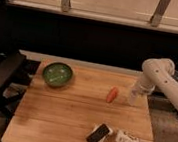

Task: Pick up the ceramic cup

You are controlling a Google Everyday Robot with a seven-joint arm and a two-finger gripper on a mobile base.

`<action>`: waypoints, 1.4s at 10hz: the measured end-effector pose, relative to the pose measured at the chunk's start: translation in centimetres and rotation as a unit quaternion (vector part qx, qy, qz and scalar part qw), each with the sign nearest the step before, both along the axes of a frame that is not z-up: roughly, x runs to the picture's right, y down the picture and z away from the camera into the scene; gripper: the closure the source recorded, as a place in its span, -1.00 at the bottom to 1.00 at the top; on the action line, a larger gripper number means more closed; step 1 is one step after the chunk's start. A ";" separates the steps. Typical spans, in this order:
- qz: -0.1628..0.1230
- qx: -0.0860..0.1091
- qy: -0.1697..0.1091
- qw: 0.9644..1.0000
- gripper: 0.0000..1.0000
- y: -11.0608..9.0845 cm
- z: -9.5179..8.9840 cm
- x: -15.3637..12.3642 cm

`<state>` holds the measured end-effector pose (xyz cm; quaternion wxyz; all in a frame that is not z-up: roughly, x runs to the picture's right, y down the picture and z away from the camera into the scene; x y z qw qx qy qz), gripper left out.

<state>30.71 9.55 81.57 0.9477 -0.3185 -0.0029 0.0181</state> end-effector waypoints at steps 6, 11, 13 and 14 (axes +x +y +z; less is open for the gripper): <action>0.003 -0.002 -0.010 1.000 -0.30 0.6 2.1 -0.3; 0.005 -0.004 -0.021 1.000 -0.18 1.1 3.6 -0.8; 0.006 -0.005 -0.027 1.000 -0.07 1.2 4.1 -1.1; 0.007 -0.006 -0.030 1.000 -0.07 1.4 4.4 -1.1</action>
